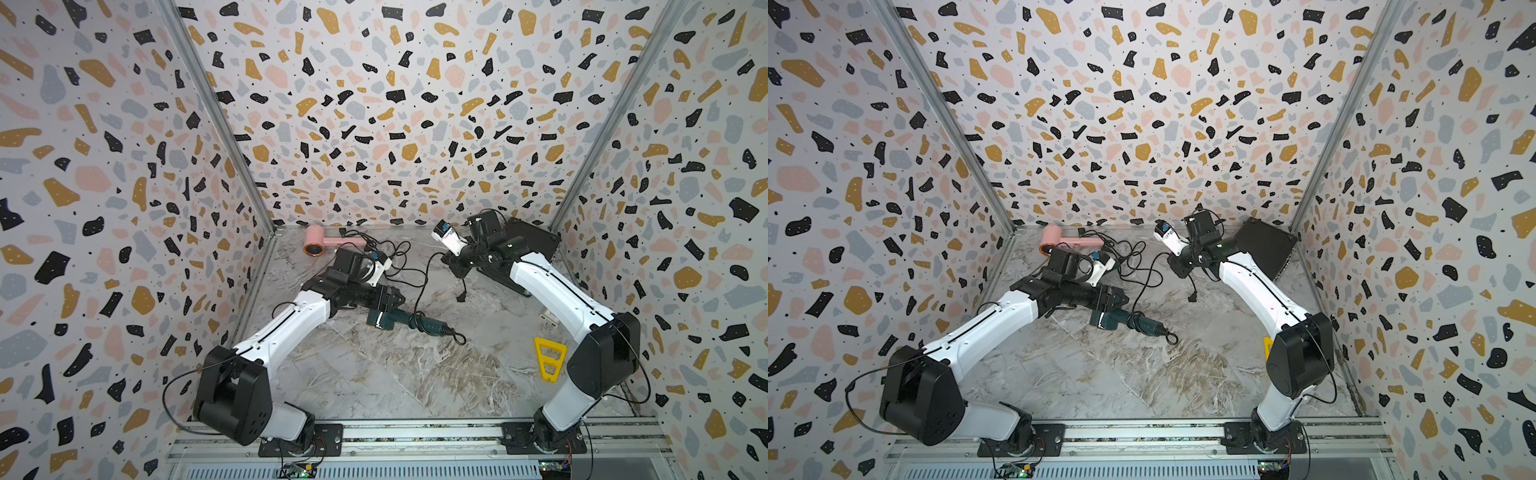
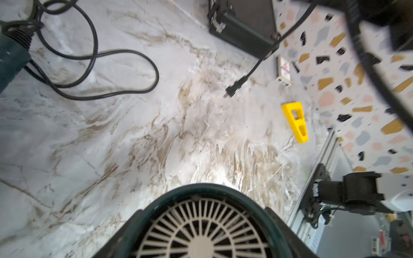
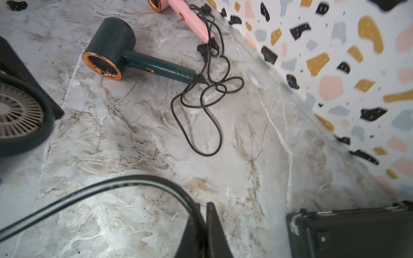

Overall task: Wrap the cord around the hair dryer
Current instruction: Wrap the power cord around the hair dryer.

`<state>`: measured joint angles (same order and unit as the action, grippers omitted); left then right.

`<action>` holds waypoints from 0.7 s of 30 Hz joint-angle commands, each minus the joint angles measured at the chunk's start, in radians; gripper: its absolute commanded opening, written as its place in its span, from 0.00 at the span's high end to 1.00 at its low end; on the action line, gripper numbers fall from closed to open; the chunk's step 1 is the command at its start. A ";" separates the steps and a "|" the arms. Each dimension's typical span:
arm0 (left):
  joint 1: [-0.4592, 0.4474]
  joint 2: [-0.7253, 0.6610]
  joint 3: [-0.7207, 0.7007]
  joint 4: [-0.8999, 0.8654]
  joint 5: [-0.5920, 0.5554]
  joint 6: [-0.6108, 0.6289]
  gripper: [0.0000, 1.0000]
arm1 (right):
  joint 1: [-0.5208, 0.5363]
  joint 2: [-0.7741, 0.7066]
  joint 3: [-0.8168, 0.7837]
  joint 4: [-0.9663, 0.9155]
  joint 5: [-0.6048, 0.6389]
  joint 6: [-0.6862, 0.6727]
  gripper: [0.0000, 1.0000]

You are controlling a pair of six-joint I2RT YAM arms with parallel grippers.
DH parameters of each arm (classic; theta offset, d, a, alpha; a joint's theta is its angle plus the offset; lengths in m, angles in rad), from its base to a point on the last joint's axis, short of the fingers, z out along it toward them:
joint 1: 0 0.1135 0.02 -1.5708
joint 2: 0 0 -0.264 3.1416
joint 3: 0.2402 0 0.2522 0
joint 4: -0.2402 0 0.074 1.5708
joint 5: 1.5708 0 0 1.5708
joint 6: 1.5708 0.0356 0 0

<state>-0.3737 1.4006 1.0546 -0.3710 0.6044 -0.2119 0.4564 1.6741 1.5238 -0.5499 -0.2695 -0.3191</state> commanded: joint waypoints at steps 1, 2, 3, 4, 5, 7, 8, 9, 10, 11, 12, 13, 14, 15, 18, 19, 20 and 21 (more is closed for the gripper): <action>0.023 -0.068 -0.014 0.179 0.153 -0.136 1.00 | -0.019 -0.049 -0.110 0.101 -0.053 0.098 1.00; 0.028 -0.081 -0.026 0.216 0.148 -0.174 1.00 | -0.019 -0.067 -0.164 0.143 -0.065 0.122 1.00; 0.038 -0.094 -0.038 0.249 0.144 -0.215 1.00 | -0.020 -0.082 -0.208 0.175 -0.077 0.142 1.00; 0.048 -0.103 -0.048 0.274 0.139 -0.245 1.00 | -0.020 -0.093 -0.240 0.197 -0.084 0.160 1.00; 0.056 -0.114 -0.059 0.299 0.121 -0.287 1.00 | -0.021 -0.103 -0.278 0.222 -0.089 0.179 1.00; 0.069 -0.127 -0.067 0.311 0.067 -0.327 1.00 | -0.020 -0.123 -0.346 0.269 -0.101 0.213 1.00; 0.074 -0.134 -0.067 0.301 0.024 -0.338 1.00 | -0.021 -0.135 -0.386 0.297 -0.110 0.234 1.00; 0.079 -0.140 -0.066 0.287 -0.032 -0.347 1.00 | -0.020 -0.148 -0.426 0.328 -0.129 0.258 1.00; 0.081 -0.143 -0.064 0.274 -0.079 -0.351 1.00 | -0.021 -0.161 -0.463 0.363 -0.148 0.281 1.00; 0.084 -0.147 -0.061 0.254 -0.135 -0.359 1.00 | -0.019 -0.176 -0.509 0.407 -0.176 0.314 1.00; 0.087 -0.146 -0.055 0.233 -0.203 -0.372 1.00 | -0.016 -0.192 -0.557 0.457 -0.208 0.349 1.00; 0.088 -0.146 -0.053 0.225 -0.247 -0.384 1.00 | -0.013 -0.208 -0.602 0.517 -0.232 0.386 1.00; 0.089 -0.147 -0.050 0.212 -0.308 -0.401 1.00 | -0.004 -0.225 -0.653 0.588 -0.260 0.427 1.00; 0.089 -0.149 -0.054 0.214 -0.355 -0.423 1.00 | 0.012 -0.247 -0.699 0.647 -0.276 0.464 1.00; 0.089 -0.148 -0.064 0.245 -0.432 -0.504 1.00 | 0.094 -0.293 -0.797 0.784 -0.257 0.530 1.00; 0.087 -0.146 -0.066 0.252 -0.445 -0.533 1.00 | 0.123 -0.305 -0.814 0.810 -0.240 0.538 1.00; 0.087 -0.145 -0.070 0.262 -0.456 -0.565 1.00 | 0.153 -0.317 -0.832 0.840 -0.224 0.549 1.00; 0.087 -0.145 -0.077 0.272 -0.471 -0.591 1.00 | 0.176 -0.326 -0.847 0.867 -0.214 0.561 1.00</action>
<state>-0.2897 1.2793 0.9810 -0.2028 0.2260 -0.6781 0.5755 1.4006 0.6968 0.1383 -0.4847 0.1509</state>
